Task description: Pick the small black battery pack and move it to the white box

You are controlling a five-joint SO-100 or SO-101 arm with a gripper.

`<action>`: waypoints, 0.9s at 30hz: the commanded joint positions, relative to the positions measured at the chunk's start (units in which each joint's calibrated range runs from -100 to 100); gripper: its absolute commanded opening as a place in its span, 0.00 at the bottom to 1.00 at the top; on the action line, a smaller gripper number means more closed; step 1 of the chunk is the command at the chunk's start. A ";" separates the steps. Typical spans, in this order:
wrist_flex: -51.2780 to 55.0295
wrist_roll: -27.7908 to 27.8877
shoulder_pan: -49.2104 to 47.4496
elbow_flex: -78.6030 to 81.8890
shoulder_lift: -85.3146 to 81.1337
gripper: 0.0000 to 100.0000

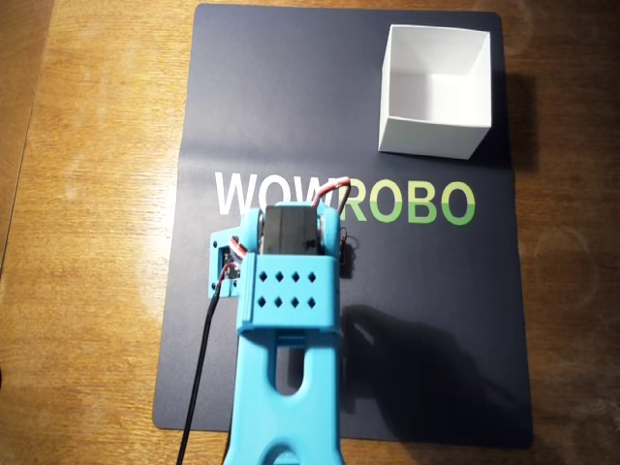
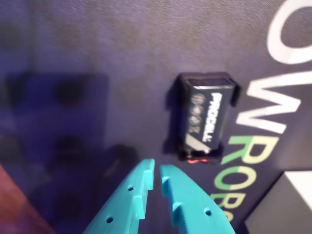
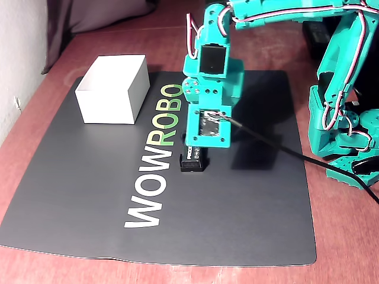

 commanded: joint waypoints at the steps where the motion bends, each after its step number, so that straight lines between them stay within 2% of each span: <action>1: -4.96 0.52 6.23 -3.39 1.81 0.01; 5: -5.75 4.10 9.05 -3.39 3.74 0.01; 11: -5.75 4.59 8.46 -3.39 4.00 0.01; 19: -5.75 5.24 8.11 -2.66 4.00 0.14; 27: -5.84 7.69 6.35 -2.93 7.07 0.15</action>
